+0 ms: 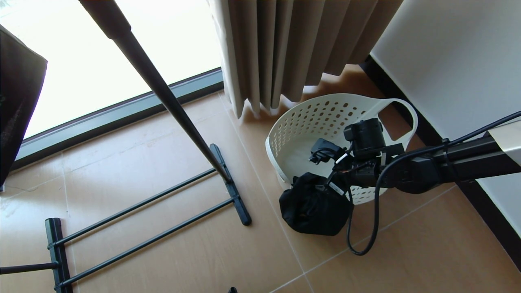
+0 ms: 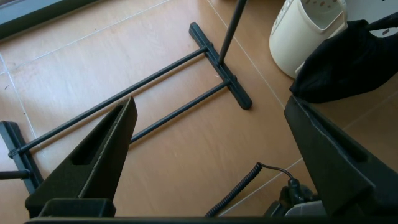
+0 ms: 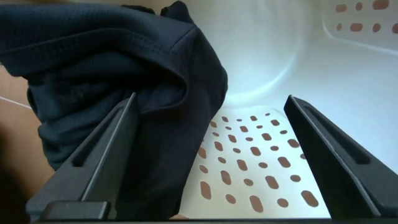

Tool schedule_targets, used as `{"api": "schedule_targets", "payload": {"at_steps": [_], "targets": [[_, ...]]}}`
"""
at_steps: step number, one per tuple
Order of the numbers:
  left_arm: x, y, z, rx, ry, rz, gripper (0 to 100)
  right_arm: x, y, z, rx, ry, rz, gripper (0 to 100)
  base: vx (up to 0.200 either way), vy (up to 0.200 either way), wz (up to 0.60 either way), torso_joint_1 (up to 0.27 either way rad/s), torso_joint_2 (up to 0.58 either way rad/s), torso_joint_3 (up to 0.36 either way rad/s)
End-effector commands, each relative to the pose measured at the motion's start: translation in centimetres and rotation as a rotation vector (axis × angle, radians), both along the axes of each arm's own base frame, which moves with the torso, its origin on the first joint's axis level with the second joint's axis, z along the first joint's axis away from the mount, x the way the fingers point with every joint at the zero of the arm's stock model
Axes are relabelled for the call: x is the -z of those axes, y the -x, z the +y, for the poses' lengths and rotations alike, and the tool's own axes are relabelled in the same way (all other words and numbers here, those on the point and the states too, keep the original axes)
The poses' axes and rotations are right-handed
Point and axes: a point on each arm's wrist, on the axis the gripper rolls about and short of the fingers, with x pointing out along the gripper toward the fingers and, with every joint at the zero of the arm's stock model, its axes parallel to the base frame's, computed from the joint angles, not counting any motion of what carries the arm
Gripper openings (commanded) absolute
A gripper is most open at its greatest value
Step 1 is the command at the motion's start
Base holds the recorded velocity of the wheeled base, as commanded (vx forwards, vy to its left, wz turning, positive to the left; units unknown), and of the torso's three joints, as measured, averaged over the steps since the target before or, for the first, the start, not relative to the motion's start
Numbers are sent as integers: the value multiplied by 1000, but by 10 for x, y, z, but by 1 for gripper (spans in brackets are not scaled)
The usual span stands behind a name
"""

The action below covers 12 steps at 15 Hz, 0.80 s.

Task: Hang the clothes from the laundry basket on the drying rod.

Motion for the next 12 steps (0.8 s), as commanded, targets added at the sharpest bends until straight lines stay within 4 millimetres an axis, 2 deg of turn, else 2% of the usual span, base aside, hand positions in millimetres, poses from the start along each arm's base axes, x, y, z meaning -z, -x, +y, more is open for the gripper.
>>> {"api": "schedule_targets", "payload": {"at_steps": [1, 5, 12], "targets": [[0, 0, 0, 0, 0, 0, 100, -5, -1, 1, 0, -8, -16, 100, 0, 0, 0, 0, 0, 0], [0, 0, 0, 0, -1, -1, 100, -18, 6, -2, -1, -17, -34, 100, 0, 0, 0, 0, 0, 0], [0, 0, 0, 0, 0, 0, 100, -1, 6, 0, -10, -3, 10, 100, 0, 0, 0, 0, 0, 0]]}}
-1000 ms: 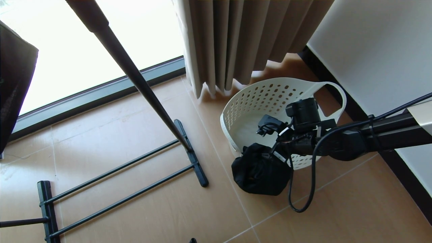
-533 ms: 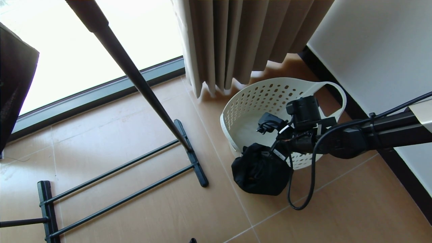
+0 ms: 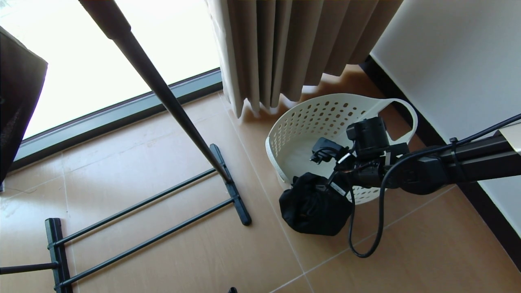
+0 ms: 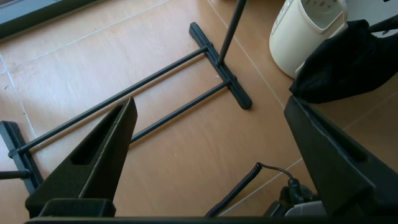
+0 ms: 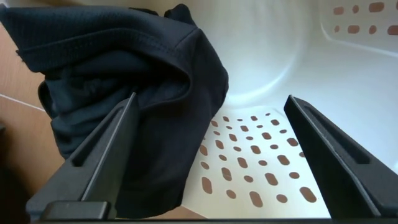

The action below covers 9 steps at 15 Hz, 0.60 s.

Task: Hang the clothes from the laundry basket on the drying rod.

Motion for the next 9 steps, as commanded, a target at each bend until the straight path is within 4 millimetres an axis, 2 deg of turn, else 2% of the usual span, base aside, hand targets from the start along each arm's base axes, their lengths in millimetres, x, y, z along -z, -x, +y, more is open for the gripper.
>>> {"api": "schedule_targets", "payload": {"at_steps": [1, 4, 9], "targets": [[0, 0, 0, -1, 0, -1, 100, 5, -2, 1, -1, 5, 12, 100, 0, 0, 0, 0, 0, 0], [0, 0, 0, -1, 0, -1, 100, 14, -6, 3, 0, 11, 28, 100, 0, 0, 0, 0, 0, 0], [0, 0, 0, -1, 0, -1, 100, 18, -12, 5, 11, -1, 30, 100, 0, 0, 0, 0, 0, 0]]}}
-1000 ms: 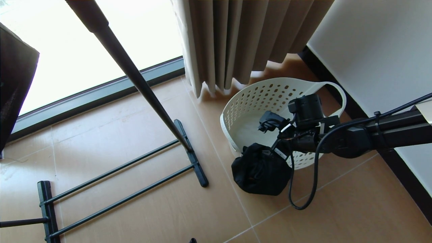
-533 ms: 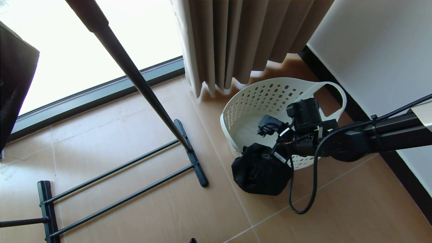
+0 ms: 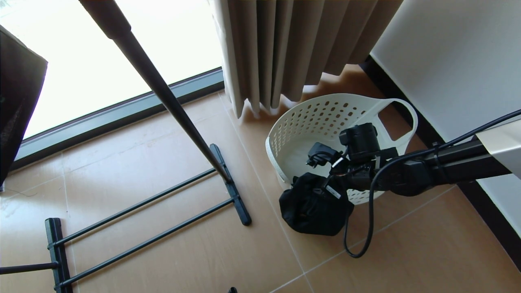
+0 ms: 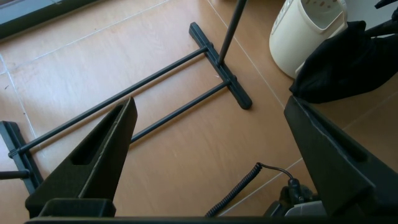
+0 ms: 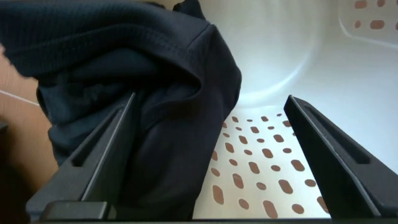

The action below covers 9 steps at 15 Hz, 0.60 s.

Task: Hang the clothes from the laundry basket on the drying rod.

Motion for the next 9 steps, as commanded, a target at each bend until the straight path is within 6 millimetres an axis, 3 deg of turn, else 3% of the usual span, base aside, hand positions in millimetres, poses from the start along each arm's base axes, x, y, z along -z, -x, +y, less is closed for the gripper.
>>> {"api": "schedule_targets", "payload": {"at_steps": [1, 9], "targets": [[0, 0, 0, 0, 0, -1, 100, 2, -2, 1, 2, 0, 2, 100, 0, 0, 0, 0, 0, 0], [0, 0, 0, 0, 0, -1, 100, 7, -12, 5, 33, -27, 4, 100, 0, 0, 0, 0, 0, 0]]}}
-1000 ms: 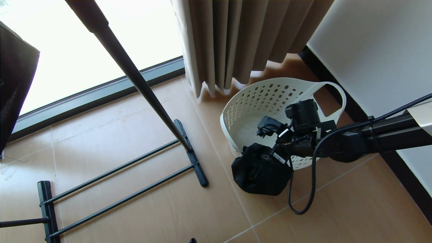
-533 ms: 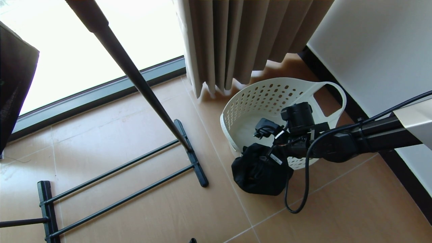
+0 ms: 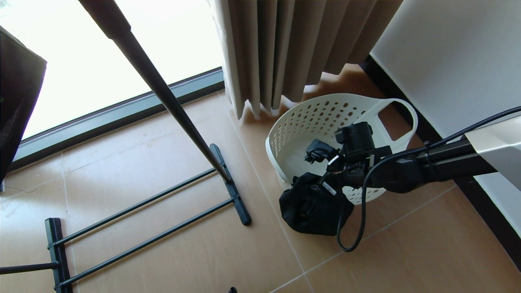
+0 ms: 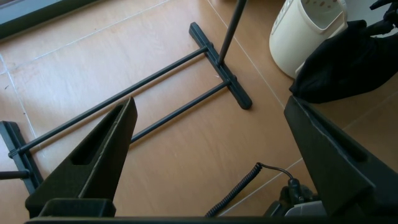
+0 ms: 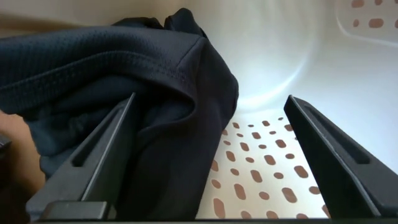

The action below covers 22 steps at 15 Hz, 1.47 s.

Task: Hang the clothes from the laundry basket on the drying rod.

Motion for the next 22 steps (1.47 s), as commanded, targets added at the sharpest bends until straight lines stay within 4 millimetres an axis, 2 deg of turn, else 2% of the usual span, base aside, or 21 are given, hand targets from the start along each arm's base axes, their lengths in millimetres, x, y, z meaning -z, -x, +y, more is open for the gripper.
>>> {"api": "schedule_targets", "payload": {"at_steps": [1, 5, 6, 12, 16, 17, 18, 21, 22], "targets": [[0, 0, 0, 0, 0, 0, 100, 7, -2, 2, -2, 7, 15, 100, 0, 0, 0, 0, 0, 0], [0, 0, 0, 0, 0, 0, 100, 10, -3, 1, 1, 6, 22, 100, 0, 0, 0, 0, 0, 0], [0, 0, 0, 0, 0, 0, 100, 9, -2, 2, -1, 4, 21, 0, 0, 0, 0, 0, 0, 0], [0, 0, 0, 0, 0, 0, 100, 6, 1, 0, 24, -29, 27, 0, 0, 0, 0, 0, 0, 0], [0, 0, 0, 0, 0, 0, 100, -21, 20, -3, 16, -57, -19, 0, 0, 0, 0, 0, 0, 0], [0, 0, 0, -4, 6, 1, 100, -41, 36, -5, 2, -78, -60, 0, 0, 0, 0, 0, 0, 0], [0, 0, 0, -2, 14, 1, 100, -52, 50, -5, -11, -99, -99, 0, 0, 0, 0, 0, 0, 0], [0, 0, 0, -8, 18, 2, 100, -78, 91, -11, -50, -161, -204, 0, 0, 0, 0, 0, 0, 0], [0, 0, 0, -7, 17, 2, 100, -91, 120, -17, -78, -203, -264, 0, 0, 0, 0, 0, 0, 0]]}}
